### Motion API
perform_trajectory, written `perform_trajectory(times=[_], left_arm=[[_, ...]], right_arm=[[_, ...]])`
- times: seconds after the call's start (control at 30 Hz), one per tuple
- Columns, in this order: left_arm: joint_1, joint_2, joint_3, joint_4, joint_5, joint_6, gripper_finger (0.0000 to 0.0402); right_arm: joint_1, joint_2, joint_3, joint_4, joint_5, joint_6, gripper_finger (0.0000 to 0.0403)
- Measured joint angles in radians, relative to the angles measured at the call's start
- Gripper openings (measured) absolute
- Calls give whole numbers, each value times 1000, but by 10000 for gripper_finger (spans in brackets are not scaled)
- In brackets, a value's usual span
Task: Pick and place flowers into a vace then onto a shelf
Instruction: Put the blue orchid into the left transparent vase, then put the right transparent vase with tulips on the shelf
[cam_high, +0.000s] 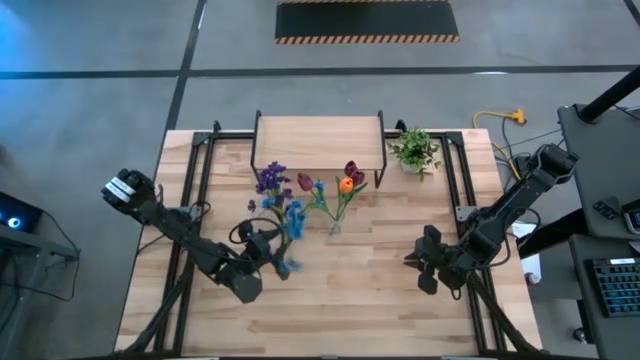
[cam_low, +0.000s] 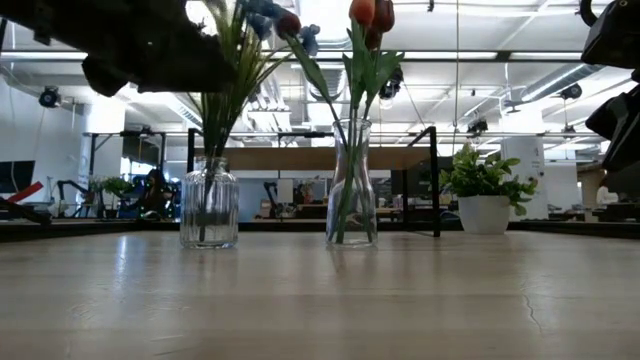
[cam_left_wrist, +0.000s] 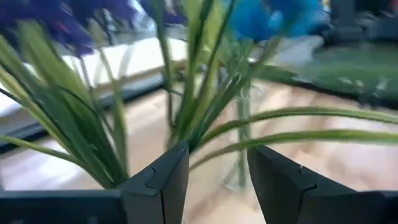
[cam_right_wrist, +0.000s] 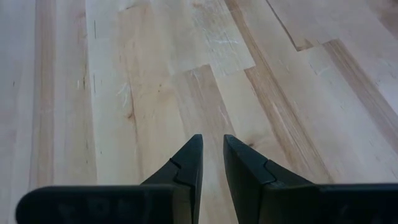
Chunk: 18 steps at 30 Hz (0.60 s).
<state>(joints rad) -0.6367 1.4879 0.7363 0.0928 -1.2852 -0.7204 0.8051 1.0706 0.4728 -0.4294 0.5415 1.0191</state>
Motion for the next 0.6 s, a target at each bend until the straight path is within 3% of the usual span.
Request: perform_trajectory(times=[0.17, 0.6], left_arm=[[-17, 0, -8, -32, 106, -23, 146], [-34, 0, -2, -164, 222, -141, 146]], right_arm=[[0, 0, 0, 0, 0, -6, 56], [0, 0, 0, 0, 3, -1, 56]])
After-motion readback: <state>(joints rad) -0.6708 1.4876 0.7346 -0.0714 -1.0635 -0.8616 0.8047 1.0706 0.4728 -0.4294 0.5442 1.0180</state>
